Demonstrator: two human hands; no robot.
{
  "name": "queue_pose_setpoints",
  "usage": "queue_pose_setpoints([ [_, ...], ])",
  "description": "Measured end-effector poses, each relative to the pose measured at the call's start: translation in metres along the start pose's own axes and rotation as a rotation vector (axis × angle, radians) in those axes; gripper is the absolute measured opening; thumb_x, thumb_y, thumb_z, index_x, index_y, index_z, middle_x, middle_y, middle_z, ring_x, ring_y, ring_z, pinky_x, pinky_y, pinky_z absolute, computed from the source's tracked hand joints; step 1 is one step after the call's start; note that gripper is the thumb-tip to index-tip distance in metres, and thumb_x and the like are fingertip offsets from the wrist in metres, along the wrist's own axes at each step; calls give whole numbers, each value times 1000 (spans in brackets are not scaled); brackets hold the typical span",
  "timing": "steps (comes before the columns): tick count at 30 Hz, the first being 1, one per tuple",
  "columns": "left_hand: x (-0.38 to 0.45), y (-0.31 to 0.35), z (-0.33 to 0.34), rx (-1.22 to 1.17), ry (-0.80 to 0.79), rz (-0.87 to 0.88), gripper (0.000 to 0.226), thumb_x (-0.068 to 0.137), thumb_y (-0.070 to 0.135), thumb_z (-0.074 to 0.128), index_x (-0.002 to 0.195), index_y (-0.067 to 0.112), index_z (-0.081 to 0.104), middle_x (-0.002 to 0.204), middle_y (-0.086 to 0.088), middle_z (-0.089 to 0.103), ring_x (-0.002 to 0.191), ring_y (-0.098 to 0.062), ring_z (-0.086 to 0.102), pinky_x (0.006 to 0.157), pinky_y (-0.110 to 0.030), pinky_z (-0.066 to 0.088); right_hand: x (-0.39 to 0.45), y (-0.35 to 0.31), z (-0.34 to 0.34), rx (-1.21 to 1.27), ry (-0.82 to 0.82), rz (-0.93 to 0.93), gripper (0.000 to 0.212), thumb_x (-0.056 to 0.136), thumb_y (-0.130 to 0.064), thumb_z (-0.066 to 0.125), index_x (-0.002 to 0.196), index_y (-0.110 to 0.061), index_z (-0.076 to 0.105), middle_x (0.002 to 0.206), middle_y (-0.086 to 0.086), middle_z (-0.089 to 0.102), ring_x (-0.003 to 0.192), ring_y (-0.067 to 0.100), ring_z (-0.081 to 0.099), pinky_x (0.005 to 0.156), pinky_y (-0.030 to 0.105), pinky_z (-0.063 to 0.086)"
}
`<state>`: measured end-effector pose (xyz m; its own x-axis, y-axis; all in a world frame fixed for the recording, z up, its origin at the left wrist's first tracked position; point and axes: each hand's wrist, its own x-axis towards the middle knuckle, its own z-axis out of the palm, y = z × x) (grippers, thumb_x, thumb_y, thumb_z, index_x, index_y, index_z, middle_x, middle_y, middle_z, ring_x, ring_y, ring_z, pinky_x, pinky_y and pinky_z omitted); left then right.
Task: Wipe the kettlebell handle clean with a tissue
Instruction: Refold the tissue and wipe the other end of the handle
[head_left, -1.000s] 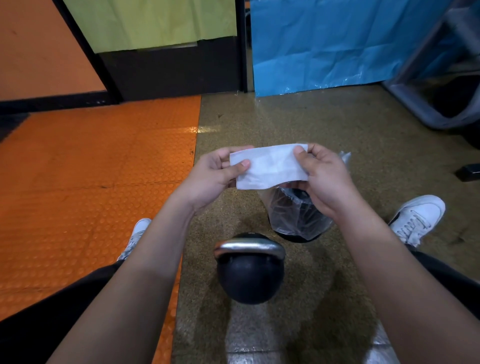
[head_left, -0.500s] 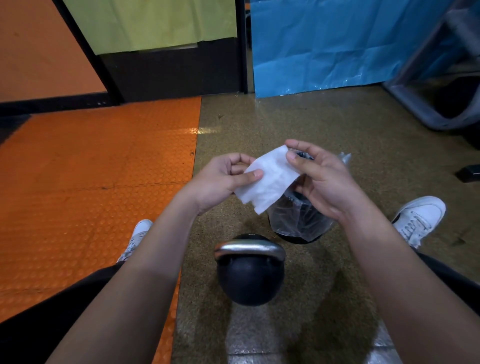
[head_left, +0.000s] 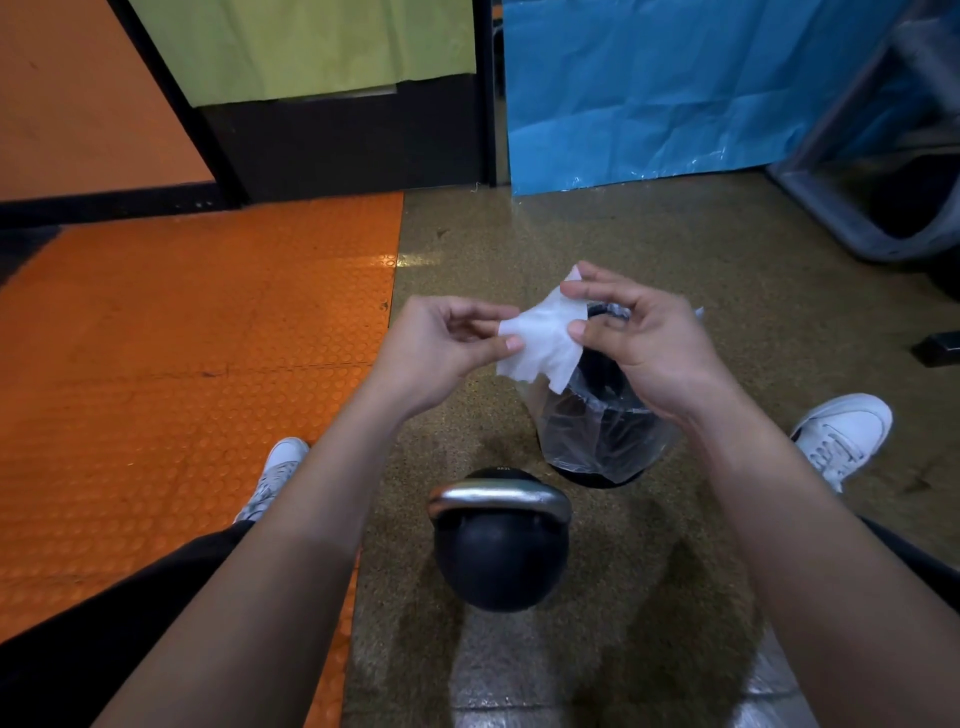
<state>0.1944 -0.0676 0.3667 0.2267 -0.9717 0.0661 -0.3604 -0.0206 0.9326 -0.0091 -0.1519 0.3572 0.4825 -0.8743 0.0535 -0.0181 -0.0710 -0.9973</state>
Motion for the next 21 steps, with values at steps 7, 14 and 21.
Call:
queue_pose_setpoints([
  [7,5,-3,1,67,2,31,17,83,21,80,96,13,74,109,3,72,96,-6,71,84,-21,56,-3,-3,1,-156,-99,9,53,68,-12,89,118,-10,70,116,2,73,97,13,73,84,27,60],
  [14,1,-20,3,-168,-9,-70,29,88,15,75,115,14,64,95,-15,76,88,-24,73,83,-41,56,2,16,4,-202,-15,7,10,84,-10,79,86,-14,71,92,-11,75,78,5,70,67,22,57],
  [21,-15,-99,-1,-261,132,-328,42,91,48,63,119,17,66,112,1,75,108,-14,70,101,-46,51,-9,92,-2,-364,-5,150,26,98,-10,60,113,-31,65,86,-4,73,61,1,65,56,20,49],
])
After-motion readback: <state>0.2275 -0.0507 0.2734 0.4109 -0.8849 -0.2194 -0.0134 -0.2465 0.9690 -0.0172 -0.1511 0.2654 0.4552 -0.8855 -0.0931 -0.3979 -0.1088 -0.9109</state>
